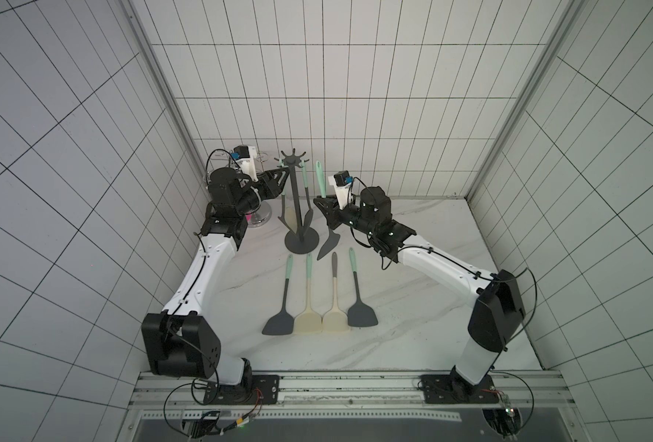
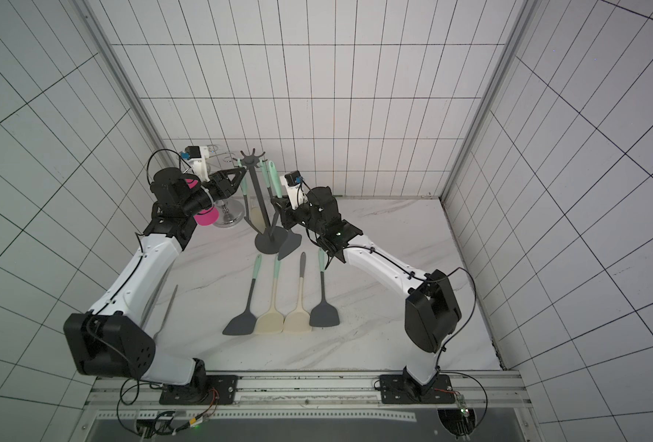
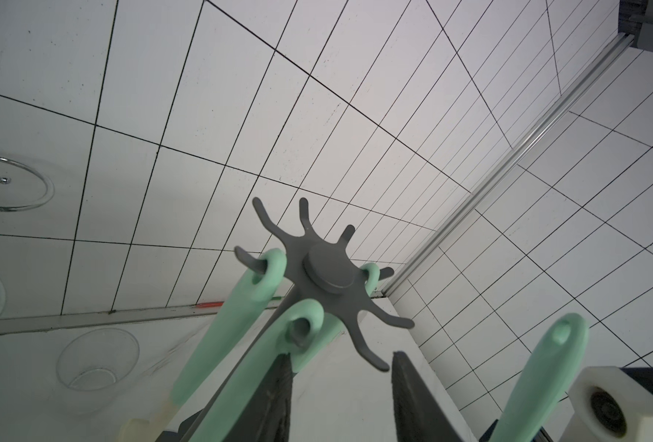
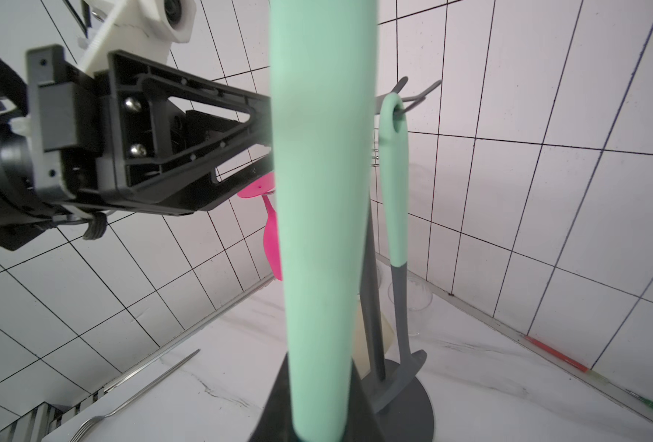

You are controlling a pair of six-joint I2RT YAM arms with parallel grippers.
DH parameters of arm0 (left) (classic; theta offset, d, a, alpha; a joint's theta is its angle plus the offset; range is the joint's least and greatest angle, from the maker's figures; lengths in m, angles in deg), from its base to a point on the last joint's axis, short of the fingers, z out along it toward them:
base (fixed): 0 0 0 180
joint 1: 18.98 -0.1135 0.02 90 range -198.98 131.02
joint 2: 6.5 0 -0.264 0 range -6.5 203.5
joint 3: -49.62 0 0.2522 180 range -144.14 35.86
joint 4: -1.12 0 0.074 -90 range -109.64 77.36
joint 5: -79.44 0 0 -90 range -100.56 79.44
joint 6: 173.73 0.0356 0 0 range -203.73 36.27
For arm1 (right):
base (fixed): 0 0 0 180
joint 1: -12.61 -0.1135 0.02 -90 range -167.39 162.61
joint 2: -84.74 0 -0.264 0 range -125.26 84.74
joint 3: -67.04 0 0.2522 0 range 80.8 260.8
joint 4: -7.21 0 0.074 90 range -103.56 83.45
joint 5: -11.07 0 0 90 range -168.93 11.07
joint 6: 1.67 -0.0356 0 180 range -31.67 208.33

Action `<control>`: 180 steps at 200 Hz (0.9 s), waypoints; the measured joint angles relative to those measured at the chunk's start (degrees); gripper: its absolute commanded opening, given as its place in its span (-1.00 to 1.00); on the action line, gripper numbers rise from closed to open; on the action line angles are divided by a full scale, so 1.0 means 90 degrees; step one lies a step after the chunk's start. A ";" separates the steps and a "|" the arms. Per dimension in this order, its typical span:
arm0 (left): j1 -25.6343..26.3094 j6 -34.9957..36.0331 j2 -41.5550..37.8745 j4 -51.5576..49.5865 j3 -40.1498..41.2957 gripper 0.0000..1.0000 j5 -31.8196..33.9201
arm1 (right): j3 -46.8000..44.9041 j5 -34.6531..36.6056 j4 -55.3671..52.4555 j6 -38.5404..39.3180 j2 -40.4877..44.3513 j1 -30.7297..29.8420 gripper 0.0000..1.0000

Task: Take the spatula off the kitchen utensil rack
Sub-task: Take off the spatula from the rack, then place the spatula at the center of the board.

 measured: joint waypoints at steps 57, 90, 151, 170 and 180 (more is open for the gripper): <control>-0.0005 0.0418 -0.0816 -0.0357 0.0673 -0.07 -0.0061 | -0.2436 -0.0401 -0.0406 -0.0087 0.2171 0.0665 -1.00; 0.0010 0.0685 -0.1367 -0.0542 0.1149 -0.04 -0.0185 | -0.3235 -0.1013 -0.0971 -0.0129 0.3232 0.1146 -1.00; 0.2331 0.1676 -0.2290 -0.0481 0.2317 0.17 -0.0549 | -0.3961 -0.3113 -0.1324 -0.0236 0.3871 0.1311 -1.00; 0.3237 0.1681 -0.2176 -0.0160 0.2562 0.17 -0.0682 | -0.4177 -0.3580 -0.1253 -0.0386 0.3871 0.1311 -1.00; 0.3553 0.1574 -0.2038 0.0075 0.2616 0.17 -0.0746 | -0.4272 -0.3747 -0.1180 -0.0481 0.3871 0.1311 -1.00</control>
